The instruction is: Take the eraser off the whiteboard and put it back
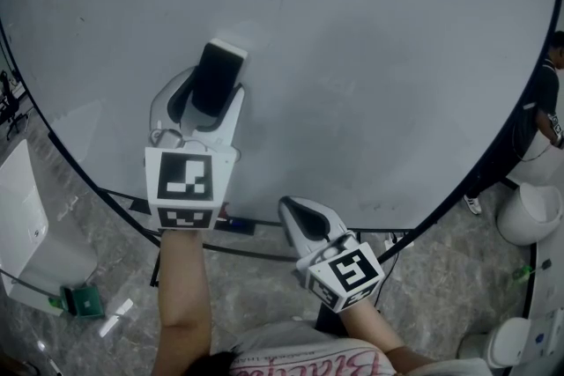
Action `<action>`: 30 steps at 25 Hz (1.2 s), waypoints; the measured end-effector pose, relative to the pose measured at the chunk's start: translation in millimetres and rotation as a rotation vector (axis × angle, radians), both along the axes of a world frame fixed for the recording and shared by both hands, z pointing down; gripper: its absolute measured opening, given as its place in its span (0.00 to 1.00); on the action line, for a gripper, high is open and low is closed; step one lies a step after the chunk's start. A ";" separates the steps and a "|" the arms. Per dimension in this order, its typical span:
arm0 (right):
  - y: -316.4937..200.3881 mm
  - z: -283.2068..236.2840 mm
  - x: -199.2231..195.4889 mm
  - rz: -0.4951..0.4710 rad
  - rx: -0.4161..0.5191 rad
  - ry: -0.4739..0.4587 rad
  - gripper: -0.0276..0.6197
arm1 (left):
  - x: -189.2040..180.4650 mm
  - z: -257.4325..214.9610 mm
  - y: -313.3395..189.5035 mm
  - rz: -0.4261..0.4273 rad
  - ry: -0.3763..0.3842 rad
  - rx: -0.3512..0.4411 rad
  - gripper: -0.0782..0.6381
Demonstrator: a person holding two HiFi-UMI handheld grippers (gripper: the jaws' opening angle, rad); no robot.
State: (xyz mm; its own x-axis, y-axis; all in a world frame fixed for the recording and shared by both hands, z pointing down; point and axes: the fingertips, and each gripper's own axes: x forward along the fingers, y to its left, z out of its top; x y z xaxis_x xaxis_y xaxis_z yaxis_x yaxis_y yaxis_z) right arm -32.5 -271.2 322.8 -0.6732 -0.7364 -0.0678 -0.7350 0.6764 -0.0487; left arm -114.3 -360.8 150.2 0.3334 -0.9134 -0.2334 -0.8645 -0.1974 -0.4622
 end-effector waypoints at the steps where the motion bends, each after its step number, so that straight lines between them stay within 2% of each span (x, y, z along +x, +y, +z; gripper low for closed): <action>1: 0.2 0.2 0.1 0.000 0.002 0.001 0.05 | 0.2 -0.1 0.0 -0.002 -0.002 0.001 0.46; 7: 0.8 4.4 -0.8 -0.003 0.000 -0.005 0.05 | 1.1 0.0 0.1 -0.003 -0.011 0.032 0.47; 18: -0.4 1.8 -0.9 0.006 -0.002 0.003 0.05 | -1.1 4.4 1.4 0.007 -0.010 0.029 0.51; 24: 1.8 1.7 -5.0 -0.016 0.018 0.016 0.05 | -2.2 16.2 13.7 0.034 0.044 0.025 0.50; 30: 3.4 2.2 -7.3 -0.025 0.009 0.022 0.05 | -10.5 39.4 29.2 0.017 0.085 0.008 0.49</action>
State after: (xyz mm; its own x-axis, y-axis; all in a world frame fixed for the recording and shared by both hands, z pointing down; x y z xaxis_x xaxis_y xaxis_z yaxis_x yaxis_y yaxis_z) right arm -39.8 -267.8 325.0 -0.6926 -0.7189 -0.0592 -0.7188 0.6947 -0.0267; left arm -124.9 -331.6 189.6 0.3275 -0.9057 -0.2691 -0.8973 -0.2090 -0.3888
